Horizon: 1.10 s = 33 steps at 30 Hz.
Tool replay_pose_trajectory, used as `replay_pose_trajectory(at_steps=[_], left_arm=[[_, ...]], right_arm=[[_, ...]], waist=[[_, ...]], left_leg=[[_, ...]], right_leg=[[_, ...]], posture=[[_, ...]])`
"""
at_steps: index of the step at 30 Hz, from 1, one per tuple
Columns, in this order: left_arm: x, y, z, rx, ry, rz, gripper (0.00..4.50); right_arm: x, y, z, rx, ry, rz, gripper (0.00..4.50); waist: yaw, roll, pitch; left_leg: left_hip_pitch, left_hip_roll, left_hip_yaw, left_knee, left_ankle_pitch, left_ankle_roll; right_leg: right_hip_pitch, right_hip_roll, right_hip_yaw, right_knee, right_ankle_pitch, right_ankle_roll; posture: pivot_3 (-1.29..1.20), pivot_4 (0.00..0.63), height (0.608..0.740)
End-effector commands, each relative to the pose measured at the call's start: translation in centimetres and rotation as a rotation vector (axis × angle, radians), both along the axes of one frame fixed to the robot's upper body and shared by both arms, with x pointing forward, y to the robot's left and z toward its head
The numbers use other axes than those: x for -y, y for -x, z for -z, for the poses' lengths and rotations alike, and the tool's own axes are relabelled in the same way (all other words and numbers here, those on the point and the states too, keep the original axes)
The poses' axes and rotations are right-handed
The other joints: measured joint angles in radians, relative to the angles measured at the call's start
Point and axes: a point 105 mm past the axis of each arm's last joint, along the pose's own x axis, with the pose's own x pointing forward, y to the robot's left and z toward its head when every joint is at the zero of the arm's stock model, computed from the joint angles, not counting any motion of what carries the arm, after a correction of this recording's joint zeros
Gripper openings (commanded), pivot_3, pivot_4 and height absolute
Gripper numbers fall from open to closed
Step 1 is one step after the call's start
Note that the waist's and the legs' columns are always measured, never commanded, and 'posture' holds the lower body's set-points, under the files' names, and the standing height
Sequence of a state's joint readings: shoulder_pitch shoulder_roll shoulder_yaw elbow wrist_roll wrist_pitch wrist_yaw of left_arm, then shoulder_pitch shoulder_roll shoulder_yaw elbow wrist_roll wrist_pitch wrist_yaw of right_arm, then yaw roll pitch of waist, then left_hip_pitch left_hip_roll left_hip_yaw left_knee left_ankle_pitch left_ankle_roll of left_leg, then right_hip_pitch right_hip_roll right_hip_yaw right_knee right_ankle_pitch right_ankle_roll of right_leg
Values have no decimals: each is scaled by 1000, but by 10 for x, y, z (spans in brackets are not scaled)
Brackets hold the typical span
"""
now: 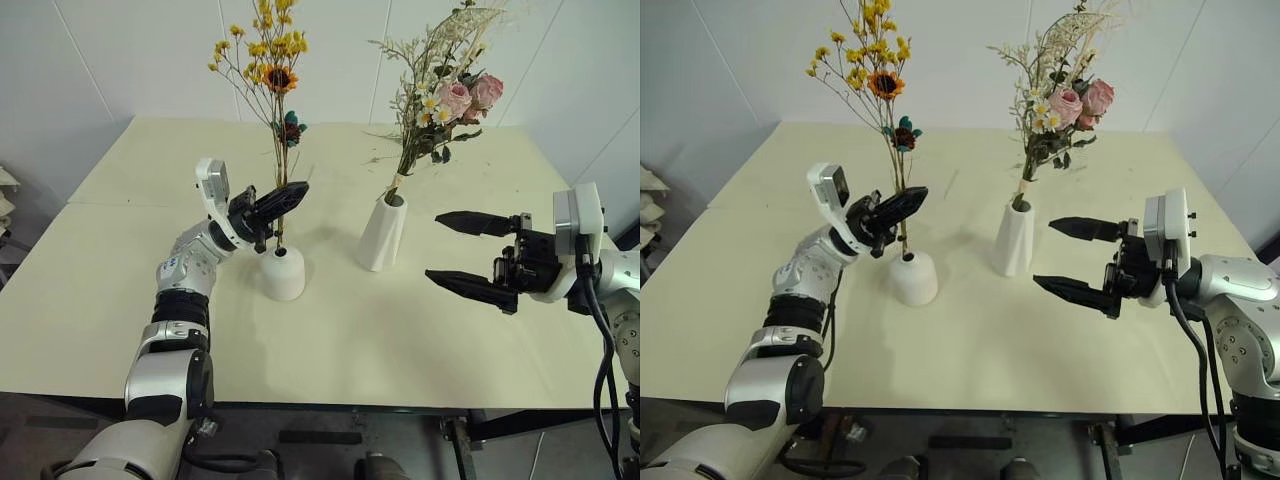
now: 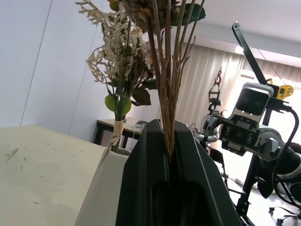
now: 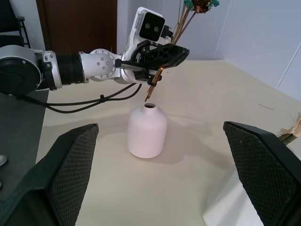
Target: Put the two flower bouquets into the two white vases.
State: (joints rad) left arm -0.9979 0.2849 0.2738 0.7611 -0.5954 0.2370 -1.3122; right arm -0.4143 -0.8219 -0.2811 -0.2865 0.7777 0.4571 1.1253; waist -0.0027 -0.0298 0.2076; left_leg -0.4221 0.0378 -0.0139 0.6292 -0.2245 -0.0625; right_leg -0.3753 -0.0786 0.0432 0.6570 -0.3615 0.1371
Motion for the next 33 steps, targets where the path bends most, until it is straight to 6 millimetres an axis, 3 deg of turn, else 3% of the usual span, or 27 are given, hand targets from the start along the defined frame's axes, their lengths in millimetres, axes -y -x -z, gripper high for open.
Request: replay_pose_trajectory(at_steps=[1, 14, 33], left_arm=[[3, 0, -10, 52, -1, -3, 20], [7, -1, -8, 62, 0, 4, 20], [1, -6, 14, 30, -55, -48, 20]], right_arm=[[-2, 7, -9, 52, -6, -12, 4500], [-2, 8, -8, 46, -7, -5, 4500], [-3, 8, -7, 39, -7, -6, 4500]], waist=[[1, 0, 0], [0, 0, 0], [1, 0, 0]], left_leg=[[0, 0, 0, 0, 0, 0], [0, 0, 0, 0, 0, 0], [0, 0, 0, 0, 0, 0]], right_leg=[[0, 0, 0, 0, 0, 0], [0, 0, 0, 0, 0, 0], [0, 0, 0, 0, 0, 0]], posture=[[0, 150, 740], [0, 150, 740], [0, 150, 740]])
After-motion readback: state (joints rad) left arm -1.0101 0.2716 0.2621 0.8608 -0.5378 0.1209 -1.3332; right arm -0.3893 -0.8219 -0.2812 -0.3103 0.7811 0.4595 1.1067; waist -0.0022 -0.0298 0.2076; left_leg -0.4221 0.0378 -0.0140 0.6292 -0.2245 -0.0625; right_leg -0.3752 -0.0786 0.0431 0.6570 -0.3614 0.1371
